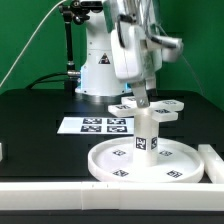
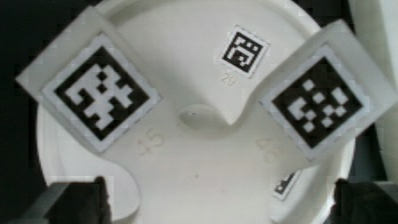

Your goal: Assemble round table

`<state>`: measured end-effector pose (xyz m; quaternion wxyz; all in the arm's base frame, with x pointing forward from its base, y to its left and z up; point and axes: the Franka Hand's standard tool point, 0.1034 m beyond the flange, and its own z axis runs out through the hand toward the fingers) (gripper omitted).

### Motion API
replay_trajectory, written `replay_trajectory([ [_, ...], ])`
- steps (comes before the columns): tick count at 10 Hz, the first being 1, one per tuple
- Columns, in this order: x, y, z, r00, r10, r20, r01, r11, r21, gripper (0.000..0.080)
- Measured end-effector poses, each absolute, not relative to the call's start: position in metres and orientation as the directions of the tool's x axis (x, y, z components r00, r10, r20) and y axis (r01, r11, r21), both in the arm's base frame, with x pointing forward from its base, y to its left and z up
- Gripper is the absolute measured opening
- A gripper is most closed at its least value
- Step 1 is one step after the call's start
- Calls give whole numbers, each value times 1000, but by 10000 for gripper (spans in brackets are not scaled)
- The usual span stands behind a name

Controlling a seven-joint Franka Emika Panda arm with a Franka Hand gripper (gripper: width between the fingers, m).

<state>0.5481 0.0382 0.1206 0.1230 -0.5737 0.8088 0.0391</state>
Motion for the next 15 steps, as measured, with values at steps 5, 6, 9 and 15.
replay_trajectory([
  [5,549,41,131,-214,-943,-255,-962,249,-114,649],
  [6,547,46,129,-67,-972,-224,-988,96,-120,649],
  [9,543,63,129,252,-952,-172,-963,-230,-138,649],
  [15,542,67,129,592,-800,-100,-800,-568,-194,649],
])
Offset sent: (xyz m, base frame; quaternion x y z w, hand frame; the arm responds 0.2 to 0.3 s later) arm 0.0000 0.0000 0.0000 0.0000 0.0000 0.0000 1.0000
